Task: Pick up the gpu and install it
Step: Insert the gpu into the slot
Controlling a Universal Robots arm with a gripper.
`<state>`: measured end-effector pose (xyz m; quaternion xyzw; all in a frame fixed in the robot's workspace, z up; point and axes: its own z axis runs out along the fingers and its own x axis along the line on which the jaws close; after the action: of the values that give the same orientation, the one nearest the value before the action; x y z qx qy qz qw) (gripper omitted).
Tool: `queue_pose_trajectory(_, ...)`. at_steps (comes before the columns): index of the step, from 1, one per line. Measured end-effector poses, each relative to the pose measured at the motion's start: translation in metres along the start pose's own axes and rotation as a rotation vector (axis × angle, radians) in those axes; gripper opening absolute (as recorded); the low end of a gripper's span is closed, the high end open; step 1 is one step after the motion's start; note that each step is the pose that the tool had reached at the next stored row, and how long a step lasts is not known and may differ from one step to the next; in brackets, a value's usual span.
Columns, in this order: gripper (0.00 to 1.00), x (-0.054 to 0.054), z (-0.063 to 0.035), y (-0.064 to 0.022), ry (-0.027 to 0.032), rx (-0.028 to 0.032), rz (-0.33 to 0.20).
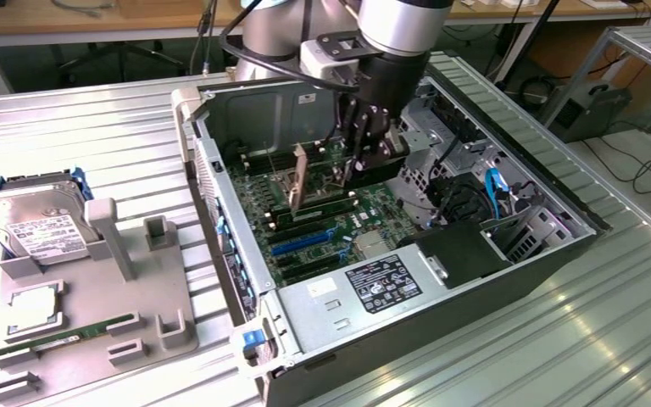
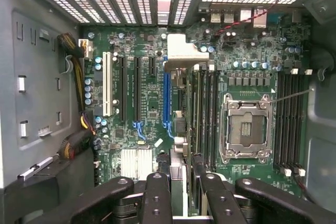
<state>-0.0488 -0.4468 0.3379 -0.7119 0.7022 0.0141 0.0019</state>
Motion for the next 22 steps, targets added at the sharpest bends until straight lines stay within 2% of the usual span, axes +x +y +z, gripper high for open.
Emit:
queue_pose_trajectory(2,0.27,0.001,0.0000,0.0002,0.0000,-0.0001,0.000)
queue_pose_trajectory(5,0.27,0.024,0.0013,0.0040,0.0000,-0.0001,0.000)
queue_pose_trajectory(6,0.27,0.035,0.0016,0.0058,0.0000,-0.0001,0.000)
queue_pose_trajectory(7,0.27,0.041,0.0019,0.0094,0.0001,-0.0001,0.000)
queue_pose_trajectory(8,0.27,0.028,0.0053,0.0191,-0.0002,0.0002,0.009)
queue_pose_trajectory(10,0.27,0.019,0.0121,0.0256,0.0000,0.0001,0.010)
queue_pose_trajectory(22,0.27,0.012,0.0180,0.0324,-0.0003,0.0002,0.010)
